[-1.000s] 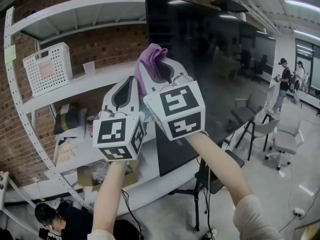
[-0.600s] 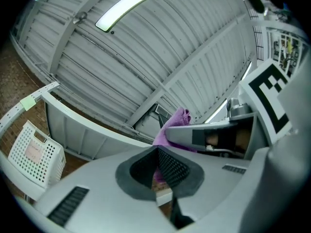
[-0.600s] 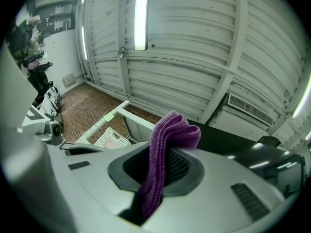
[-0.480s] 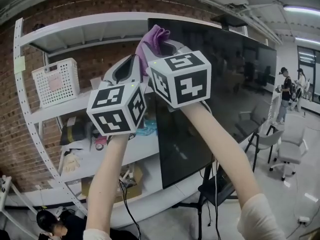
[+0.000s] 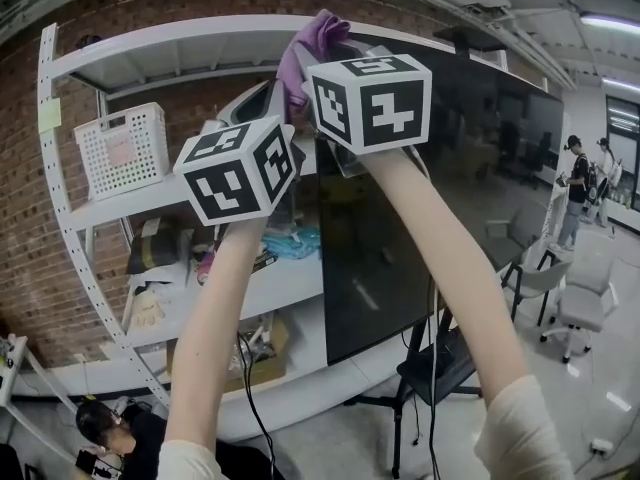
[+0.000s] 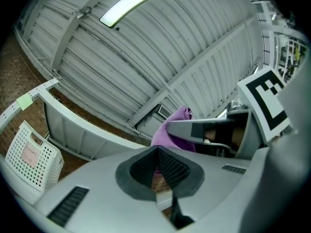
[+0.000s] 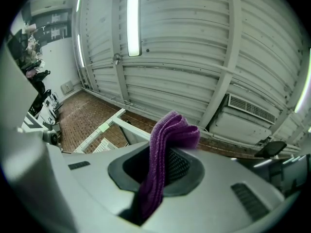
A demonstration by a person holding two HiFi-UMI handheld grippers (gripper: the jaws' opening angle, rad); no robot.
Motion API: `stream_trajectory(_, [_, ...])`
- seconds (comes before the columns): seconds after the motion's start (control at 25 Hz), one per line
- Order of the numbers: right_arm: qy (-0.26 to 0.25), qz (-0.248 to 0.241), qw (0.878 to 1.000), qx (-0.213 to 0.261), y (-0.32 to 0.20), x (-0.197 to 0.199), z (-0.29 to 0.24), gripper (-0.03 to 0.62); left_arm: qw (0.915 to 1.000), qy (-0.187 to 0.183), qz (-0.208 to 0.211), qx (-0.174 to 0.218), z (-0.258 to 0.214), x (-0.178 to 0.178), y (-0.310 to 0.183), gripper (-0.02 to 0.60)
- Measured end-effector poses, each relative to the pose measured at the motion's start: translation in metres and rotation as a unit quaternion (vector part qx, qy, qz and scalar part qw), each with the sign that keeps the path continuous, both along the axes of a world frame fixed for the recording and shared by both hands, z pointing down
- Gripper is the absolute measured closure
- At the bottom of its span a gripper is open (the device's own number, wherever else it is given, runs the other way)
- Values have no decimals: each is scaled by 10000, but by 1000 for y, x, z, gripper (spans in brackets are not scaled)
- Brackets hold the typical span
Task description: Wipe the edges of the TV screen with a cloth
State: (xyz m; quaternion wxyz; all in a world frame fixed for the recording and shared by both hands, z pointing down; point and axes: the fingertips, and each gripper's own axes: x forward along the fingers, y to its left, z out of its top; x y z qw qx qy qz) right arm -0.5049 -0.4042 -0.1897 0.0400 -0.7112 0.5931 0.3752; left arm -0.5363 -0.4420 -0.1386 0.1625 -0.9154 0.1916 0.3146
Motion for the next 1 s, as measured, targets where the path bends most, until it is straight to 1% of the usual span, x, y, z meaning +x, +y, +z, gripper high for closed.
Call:
stream_trajectory(0.12, [60, 43, 9999, 84, 1, -4, -3, 533, 9999, -45, -107, 60, -4, -3, 3, 566])
stream_trajectory(0.24, [296, 196, 9992, 167, 0, -4, 5, 533, 9997, -125, -188, 108, -3, -8, 8, 566])
stream_trajectory(0.28, [326, 189, 9991, 210, 1, -4, 6, 533, 9996, -145, -213, 118, -4, -10, 8, 566])
stream_trajectory(0.36, [282, 27, 9991, 323, 3, -6, 3, 533, 9993, -164, -315, 119, -6, -17, 7, 566])
stream_trajectory(0.44, [306, -121, 9982, 497, 12, -7, -6, 533, 9988, -117, -459, 104, -9, -27, 4, 566])
stream_trajectory(0.56, [506, -106, 9949, 866, 39, -3, -26, 533, 9976, 42, -686, 114, -14, -38, 4, 566])
stream_trajectory(0.64, [784, 30, 9918, 1013, 53, 1, -39, 533, 9970, 133, -760, 68, -18, -39, 3, 566])
stream_trajectory(0.72, [1180, 316, 9865, 1089, 62, 5, -50, 533, 9965, 162, -824, 23, -20, -34, 3, 566])
stream_trajectory(0.8, [1551, 647, 9789, 1164, 68, 9, -59, 532, 9958, 169, -891, 79, -21, -27, 9, 566])
stream_trajectory(0.92, [2043, 976, 9681, 1074, 64, 15, -65, 533, 9959, 168, -882, 140, -23, -15, 17, 566])
stream_trajectory(1.0, [2364, 1214, 9585, 1028, 59, 17, -67, 533, 9956, 160, -907, 164, -26, -7, 20, 566])
